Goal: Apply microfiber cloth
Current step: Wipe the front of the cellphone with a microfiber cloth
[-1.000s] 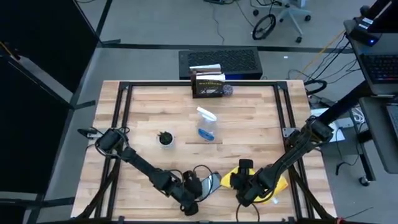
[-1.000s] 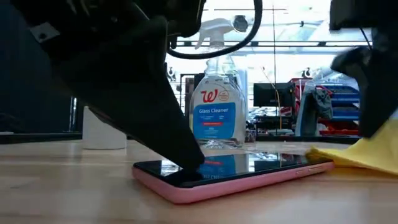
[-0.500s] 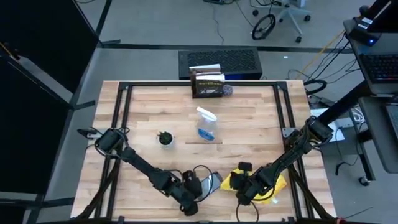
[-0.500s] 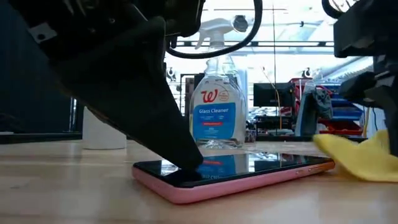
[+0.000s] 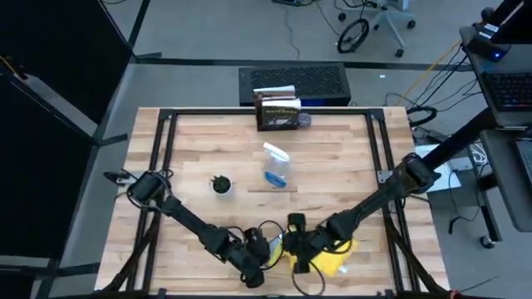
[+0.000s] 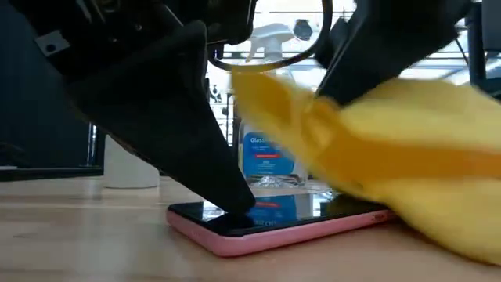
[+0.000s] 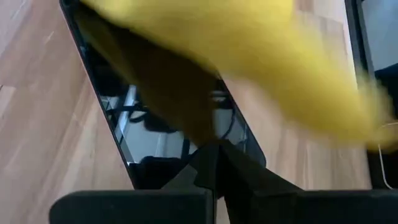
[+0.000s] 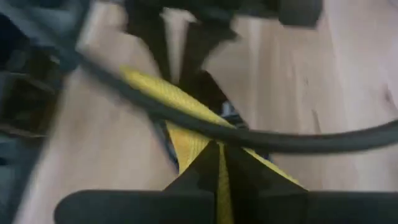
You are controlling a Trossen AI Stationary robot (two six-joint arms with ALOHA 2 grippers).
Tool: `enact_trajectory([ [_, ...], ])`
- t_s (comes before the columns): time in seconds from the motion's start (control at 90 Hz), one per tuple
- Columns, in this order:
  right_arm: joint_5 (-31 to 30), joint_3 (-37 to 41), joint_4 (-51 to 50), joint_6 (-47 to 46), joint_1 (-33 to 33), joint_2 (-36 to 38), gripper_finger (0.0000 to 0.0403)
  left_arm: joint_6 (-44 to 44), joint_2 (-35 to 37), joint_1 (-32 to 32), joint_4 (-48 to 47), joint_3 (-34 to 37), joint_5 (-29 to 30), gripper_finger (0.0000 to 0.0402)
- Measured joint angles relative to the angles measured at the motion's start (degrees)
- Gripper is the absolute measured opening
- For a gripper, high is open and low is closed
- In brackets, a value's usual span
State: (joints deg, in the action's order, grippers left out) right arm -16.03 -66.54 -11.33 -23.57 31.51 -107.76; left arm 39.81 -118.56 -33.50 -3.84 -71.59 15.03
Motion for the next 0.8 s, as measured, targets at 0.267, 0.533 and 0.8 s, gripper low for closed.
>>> enact_trajectory([
  [0.267, 1.8, -0.4, -2.2, 0.1, 0.0, -6.2, 0.0, 0.0, 0.0, 0.0, -0.1, 0.0, 0.0, 0.0],
  [0.533, 1.4, -0.5, -17.2, -3.2, 3.1, -4.7, 0.0, 0.3, -0.2, 0.0, -0.4, 1.2, 0.0, 0.0],
  [0.8, -1.2, 0.1, -13.5, -3.4, 3.4, -3.6, 0.0, 0.1, 0.4, 0.0, -0.1, 0.2, 1.0, 0.0],
])
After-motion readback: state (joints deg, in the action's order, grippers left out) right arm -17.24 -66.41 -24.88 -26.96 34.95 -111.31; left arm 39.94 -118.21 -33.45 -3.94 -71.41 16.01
